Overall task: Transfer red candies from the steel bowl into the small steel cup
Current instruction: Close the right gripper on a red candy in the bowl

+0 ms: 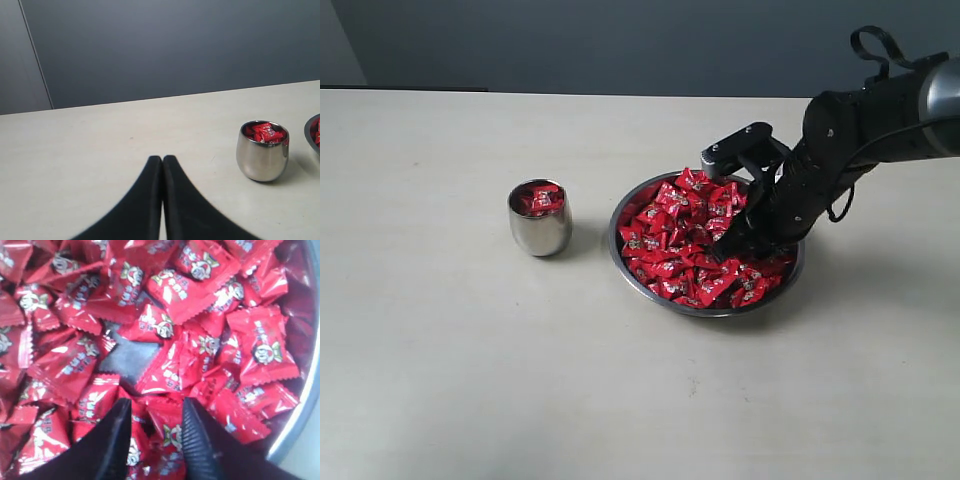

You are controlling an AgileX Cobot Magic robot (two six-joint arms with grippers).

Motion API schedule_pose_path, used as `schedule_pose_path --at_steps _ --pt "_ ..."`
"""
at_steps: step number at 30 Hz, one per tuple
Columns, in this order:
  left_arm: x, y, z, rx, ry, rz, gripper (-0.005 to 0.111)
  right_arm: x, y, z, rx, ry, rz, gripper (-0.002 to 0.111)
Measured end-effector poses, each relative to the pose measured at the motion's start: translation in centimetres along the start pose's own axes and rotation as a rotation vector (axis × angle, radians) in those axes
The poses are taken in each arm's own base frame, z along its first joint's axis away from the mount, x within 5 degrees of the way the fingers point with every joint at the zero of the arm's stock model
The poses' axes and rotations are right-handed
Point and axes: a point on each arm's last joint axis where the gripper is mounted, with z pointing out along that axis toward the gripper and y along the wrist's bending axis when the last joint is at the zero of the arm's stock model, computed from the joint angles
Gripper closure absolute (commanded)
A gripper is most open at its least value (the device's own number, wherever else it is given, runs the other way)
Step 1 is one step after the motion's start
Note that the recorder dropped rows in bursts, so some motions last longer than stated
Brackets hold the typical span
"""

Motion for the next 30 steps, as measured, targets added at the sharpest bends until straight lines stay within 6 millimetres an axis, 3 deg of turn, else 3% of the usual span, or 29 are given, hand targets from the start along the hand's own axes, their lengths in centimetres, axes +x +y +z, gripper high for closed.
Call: schedule_pose_path --at_steps 10,12,15,22,30 --pt "0.0 0.0 0.0 0.0 0.0 0.0 0.106 0.4 -0.5 0.5 0.048 0.046 0.023 0.076" --pt "0.0 0.0 0.0 0.0 0.0 0.0 0.106 0.5 -0.4 0.8 0.047 0.053 0.023 0.083" --pt "0.0 0.0 0.0 0.0 0.0 0.0 0.106 0.5 -0.4 0.9 0.046 0.055 0.026 0.109" --pt "0.0 0.0 0.0 0.0 0.0 0.0 0.106 0.3 -0.5 0.9 0.05 0.033 0.025 0.108" --pt "0.0 0.0 0.0 0.0 0.0 0.0 0.106 -0.7 0.3 -1.4 0.057 -0.055 0.007 0.108"
